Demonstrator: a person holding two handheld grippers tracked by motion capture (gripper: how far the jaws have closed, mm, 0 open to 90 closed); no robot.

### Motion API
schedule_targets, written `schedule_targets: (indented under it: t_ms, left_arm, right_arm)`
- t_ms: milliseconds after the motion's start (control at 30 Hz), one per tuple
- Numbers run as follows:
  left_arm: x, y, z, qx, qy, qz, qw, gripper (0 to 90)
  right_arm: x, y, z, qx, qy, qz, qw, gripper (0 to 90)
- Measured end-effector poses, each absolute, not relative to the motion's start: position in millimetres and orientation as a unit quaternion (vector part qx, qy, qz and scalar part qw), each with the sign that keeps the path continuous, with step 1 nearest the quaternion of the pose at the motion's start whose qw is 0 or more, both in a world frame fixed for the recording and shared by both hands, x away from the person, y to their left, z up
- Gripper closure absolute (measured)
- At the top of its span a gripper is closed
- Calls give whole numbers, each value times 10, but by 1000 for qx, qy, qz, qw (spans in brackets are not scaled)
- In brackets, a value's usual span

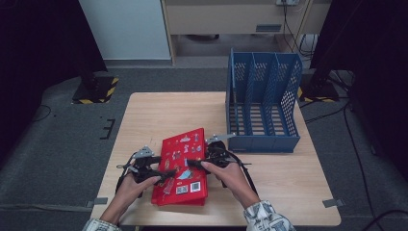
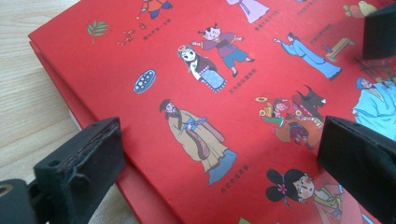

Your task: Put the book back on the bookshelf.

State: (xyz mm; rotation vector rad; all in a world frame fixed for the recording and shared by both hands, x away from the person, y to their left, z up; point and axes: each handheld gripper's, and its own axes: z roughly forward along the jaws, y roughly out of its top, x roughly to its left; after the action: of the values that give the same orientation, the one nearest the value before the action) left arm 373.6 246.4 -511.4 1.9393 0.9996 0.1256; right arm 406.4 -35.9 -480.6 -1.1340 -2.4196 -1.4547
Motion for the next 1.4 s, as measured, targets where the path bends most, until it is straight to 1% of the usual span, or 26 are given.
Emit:
schedule_targets:
  t_ms: [133,200,267,333,433,467,567,633,700,833,933,1333,1400]
  left_arm:
    - [3737,2473,-5118,785,408,48,463,0]
    - [3736,2471,-5119,786,407,47,464,0]
    - [3735,2466,-5118,787,404,46,464,0]
    - [3734,2461,-5119,788,404,48,463,0]
    - [3732,2445,-5120,788,404,53,461,0]
    - [3731,2443,-5118,788,403,55,461,0]
    - [3727,2442,-5116,790,402,58,460,0]
    - [3725,2443,-5113,789,402,61,460,0]
    - [3721,2437,-5112,790,401,65,459,0]
    - [3709,2442,-5092,788,402,79,459,0]
    - [3717,2483,-5071,783,406,89,463,0]
    - [3725,2568,-5062,773,418,83,471,0]
    - [3732,2589,-5068,770,419,74,475,0]
  right_arm:
    - [4075,-343,-4792,-369,-794,-480,58,331]
    - [4080,-339,-4790,-366,-797,-477,62,318]
    - [4087,-329,-4790,-360,-801,-471,86,317]
    - [4084,-318,-4783,-358,-807,-463,83,315]
    - [4069,-282,-4793,-361,-811,-455,77,240]
    - [4061,-258,-4798,-360,-814,-450,72,235]
    - [4056,-217,-4828,-362,-815,-446,74,279]
    - [4068,-226,-4830,-371,-810,-449,72,356]
    - [4081,-237,-4830,-381,-807,-446,69,408]
    - [4084,-249,-4822,-388,-799,-454,69,466]
    - [4069,-260,-4790,-384,-790,-473,71,533]
    - [4055,-274,-4753,-380,-775,-498,77,593]
    - [4056,-275,-4748,-378,-773,-503,79,601]
